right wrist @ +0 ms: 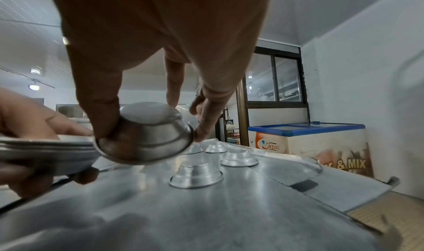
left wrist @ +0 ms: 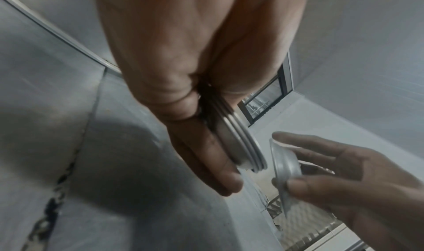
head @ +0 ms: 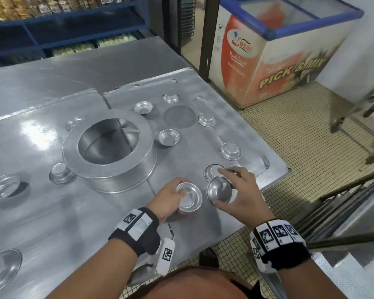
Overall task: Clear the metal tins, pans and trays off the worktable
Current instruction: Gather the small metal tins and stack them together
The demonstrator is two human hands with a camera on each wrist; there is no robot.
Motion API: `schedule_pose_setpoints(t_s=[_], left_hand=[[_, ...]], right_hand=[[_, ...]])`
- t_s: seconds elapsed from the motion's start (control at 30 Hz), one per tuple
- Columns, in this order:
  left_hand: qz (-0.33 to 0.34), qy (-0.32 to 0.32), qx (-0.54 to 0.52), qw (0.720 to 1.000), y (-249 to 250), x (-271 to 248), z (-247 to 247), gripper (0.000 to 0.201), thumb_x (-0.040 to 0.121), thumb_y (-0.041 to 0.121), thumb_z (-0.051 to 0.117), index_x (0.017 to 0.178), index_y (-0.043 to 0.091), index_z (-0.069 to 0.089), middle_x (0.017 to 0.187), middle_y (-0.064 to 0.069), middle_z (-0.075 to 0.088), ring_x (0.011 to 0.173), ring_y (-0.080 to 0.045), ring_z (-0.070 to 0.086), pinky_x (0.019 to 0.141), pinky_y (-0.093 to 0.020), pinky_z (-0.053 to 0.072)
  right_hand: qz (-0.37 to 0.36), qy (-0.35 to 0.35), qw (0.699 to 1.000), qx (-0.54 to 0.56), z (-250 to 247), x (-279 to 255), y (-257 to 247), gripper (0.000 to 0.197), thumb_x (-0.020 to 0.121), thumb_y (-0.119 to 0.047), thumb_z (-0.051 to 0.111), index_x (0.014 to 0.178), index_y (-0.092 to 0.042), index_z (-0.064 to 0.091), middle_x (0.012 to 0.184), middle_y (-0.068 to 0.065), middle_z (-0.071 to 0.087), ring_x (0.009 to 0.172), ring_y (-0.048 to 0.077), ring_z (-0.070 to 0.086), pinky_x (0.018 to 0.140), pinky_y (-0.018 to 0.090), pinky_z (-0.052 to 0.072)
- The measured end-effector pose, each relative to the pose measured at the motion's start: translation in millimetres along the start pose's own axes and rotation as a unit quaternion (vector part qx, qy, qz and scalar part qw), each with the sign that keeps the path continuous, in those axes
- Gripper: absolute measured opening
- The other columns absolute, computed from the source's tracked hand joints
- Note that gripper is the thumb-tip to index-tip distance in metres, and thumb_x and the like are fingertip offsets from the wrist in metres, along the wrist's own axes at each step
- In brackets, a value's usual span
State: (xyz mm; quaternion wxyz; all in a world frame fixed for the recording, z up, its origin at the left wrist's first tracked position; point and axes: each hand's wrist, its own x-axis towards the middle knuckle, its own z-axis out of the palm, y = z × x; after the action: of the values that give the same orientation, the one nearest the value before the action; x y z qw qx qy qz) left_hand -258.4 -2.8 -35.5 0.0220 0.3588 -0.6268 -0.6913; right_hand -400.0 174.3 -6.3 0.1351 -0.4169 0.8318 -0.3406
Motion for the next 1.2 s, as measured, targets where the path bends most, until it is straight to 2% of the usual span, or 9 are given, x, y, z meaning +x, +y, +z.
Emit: schedule_pose_setpoints(t_s=[0.17, 0.37, 0.47, 0.63, 0.73, 0.83, 0.97, 1.1, 1.2], left_hand=[[-0.011, 0.01, -0.021, 1.0, 3.2, -3.5, 1.3, 0.016, 0.089, 0.024, 0.06, 0.1, 0.025, 0.071, 0.108, -0.016, 0.072, 0.103, -0.038, 0.07, 0.092, -0.061, 0.055], [-0.028, 0.007, -0.062, 0.998, 6.0, -5.2, 1.2, 0.039, 0.1, 0.051, 0.053, 0.11, 0.016, 0.069, 0.11, -0.011, 0.074, 0.103, -0.03, 0.07, 0.093, -0.044, 0.053], [-0.035, -0.012, -0.116, 0.993, 9.9, -9.0, 1.2, 0.032, 0.1, 0.038, 0.058, 0.117, 0.012, 0.067, 0.102, -0.009, 0.073, 0.091, -0.026, 0.072, 0.077, -0.045, 0.062], [0.008, -0.016, -0.103, 0.994, -1.2, -5.0, -2.6, 0.025, 0.092, 0.006, 0.065, 0.116, 0.012, 0.064, 0.1, -0.011, 0.07, 0.086, -0.023, 0.068, 0.065, -0.032, 0.055], [0.034, 0.009, -0.093, 0.995, -4.8, -2.6, -3.3, 0.03, 0.081, 0.009, 0.066, 0.11, 0.016, 0.066, 0.1, -0.012, 0.07, 0.092, -0.025, 0.065, 0.078, -0.039, 0.052], [0.043, 0.029, -0.078, 0.996, -6.2, -0.9, -1.6, 0.034, 0.078, 0.007, 0.063, 0.11, 0.017, 0.066, 0.1, -0.011, 0.071, 0.093, -0.026, 0.064, 0.086, -0.049, 0.052], [0.027, 0.054, -0.059, 0.996, -5.6, 0.9, 1.8, 0.031, 0.085, 0.003, 0.061, 0.11, 0.021, 0.066, 0.101, -0.015, 0.071, 0.09, -0.033, 0.066, 0.067, -0.034, 0.051], [0.023, 0.07, -0.062, 0.995, -2.2, 1.0, 7.5, 0.034, 0.074, 0.014, 0.061, 0.105, 0.027, 0.069, 0.11, -0.022, 0.069, 0.09, -0.036, 0.067, 0.08, -0.061, 0.055], [0.016, 0.077, -0.063, 0.995, -1.4, 3.7, 10.8, 0.033, 0.074, 0.015, 0.06, 0.101, 0.03, 0.069, 0.108, -0.023, 0.069, 0.086, -0.031, 0.064, 0.078, -0.063, 0.053]], right_hand=[[-0.052, 0.018, 0.997, 0.05, -0.5, 7.1, -12.1, 0.077, 0.064, -0.037, 0.087, 0.135, -0.031, 0.057, 0.115, -0.017, 0.057, 0.112, 0.007, 0.053, 0.097, 0.03, 0.05], [-0.085, 0.007, 0.988, 0.132, 21.3, 10.7, -25.5, 0.071, 0.064, -0.034, 0.092, 0.125, -0.021, 0.058, 0.116, -0.016, 0.064, 0.112, 0.006, 0.063, 0.099, 0.032, 0.052], [-0.057, -0.053, 0.988, 0.136, 32.0, 10.6, -28.7, 0.069, 0.066, -0.037, 0.089, 0.123, -0.023, 0.053, 0.125, -0.019, 0.061, 0.12, -0.005, 0.056, 0.103, 0.025, 0.047], [-0.021, -0.146, 0.975, 0.163, 33.8, 15.9, -21.8, 0.068, 0.074, -0.037, 0.083, 0.128, -0.026, 0.045, 0.143, -0.019, 0.049, 0.129, -0.011, 0.045, 0.104, 0.009, 0.035], [-0.045, -0.22, 0.959, 0.175, 26.2, 24.6, -13.2, 0.08, 0.076, -0.024, 0.083, 0.142, -0.023, 0.038, 0.146, -0.015, 0.047, 0.134, -0.008, 0.042, 0.111, 0.016, 0.034], [-0.063, -0.247, 0.962, 0.097, 18.1, 38.5, -2.5, 0.091, 0.077, -0.014, 0.078, 0.152, -0.024, 0.029, 0.154, -0.014, 0.037, 0.139, -0.01, 0.03, 0.109, 0.004, 0.022], [-0.03, -0.187, 0.978, -0.085, 20.8, 64.8, 17.4, 0.081, 0.083, -0.023, 0.071, 0.152, -0.017, 0.031, 0.159, 0.001, 0.029, 0.15, 0.019, 0.015, 0.118, 0.026, 0.018], [0.015, -0.16, 0.962, -0.221, 28.4, 85.4, 35.6, 0.077, 0.081, -0.038, 0.069, 0.144, -0.008, 0.037, 0.144, 0.012, 0.039, 0.14, 0.033, 0.029, 0.116, 0.038, 0.028], [0.005, -0.158, 0.959, -0.235, 32.2, 92.0, 45.0, 0.069, 0.079, -0.045, 0.069, 0.133, -0.009, 0.045, 0.132, 0.008, 0.047, 0.13, 0.031, 0.04, 0.109, 0.036, 0.036]])
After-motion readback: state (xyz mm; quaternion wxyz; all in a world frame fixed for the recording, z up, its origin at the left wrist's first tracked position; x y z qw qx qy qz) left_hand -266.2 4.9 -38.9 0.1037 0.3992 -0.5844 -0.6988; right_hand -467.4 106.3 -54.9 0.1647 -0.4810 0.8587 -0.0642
